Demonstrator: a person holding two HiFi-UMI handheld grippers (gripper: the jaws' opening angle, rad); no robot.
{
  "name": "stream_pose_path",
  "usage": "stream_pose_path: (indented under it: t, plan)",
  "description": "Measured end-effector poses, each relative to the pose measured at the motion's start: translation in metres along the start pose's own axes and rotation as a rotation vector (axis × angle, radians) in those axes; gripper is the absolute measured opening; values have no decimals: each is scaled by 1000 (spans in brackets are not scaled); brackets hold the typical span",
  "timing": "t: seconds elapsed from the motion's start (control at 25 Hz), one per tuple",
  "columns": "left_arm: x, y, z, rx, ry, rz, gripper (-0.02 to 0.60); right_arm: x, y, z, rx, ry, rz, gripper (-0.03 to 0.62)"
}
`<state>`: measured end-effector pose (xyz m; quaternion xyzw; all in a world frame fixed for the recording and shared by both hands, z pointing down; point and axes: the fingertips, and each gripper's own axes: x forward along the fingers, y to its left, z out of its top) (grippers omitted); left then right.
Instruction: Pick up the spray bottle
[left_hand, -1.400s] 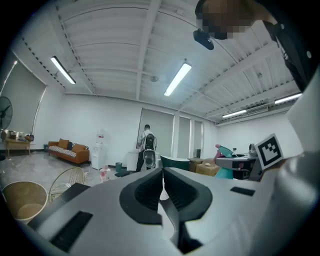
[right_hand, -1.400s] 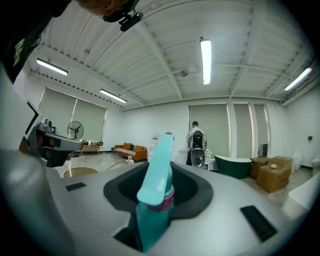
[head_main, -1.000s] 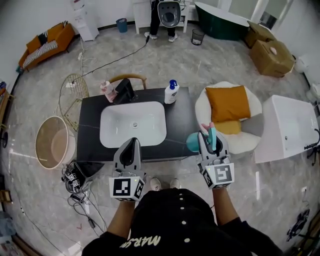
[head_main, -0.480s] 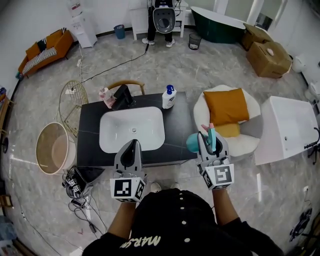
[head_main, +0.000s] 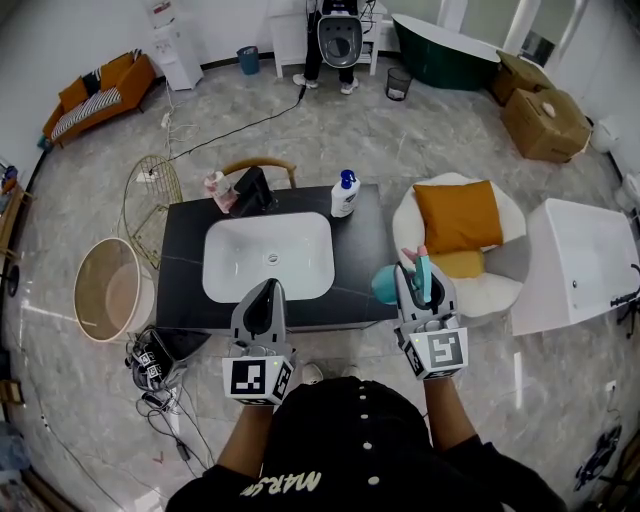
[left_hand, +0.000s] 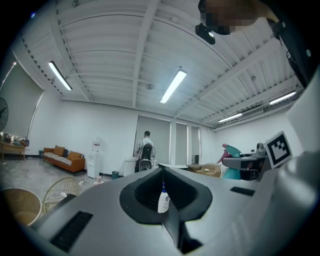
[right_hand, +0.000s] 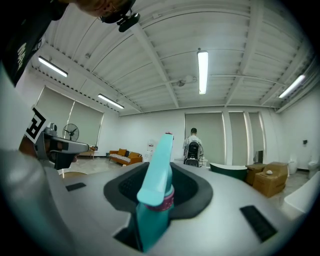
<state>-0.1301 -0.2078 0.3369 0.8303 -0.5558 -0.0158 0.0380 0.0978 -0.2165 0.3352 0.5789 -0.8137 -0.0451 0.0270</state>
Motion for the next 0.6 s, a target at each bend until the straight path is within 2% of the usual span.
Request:
stream_pose_path:
  t: [0.6]
  plan:
    - [-2,1,1,5,-1,-4,17,2,6,0,-4,0,9,110]
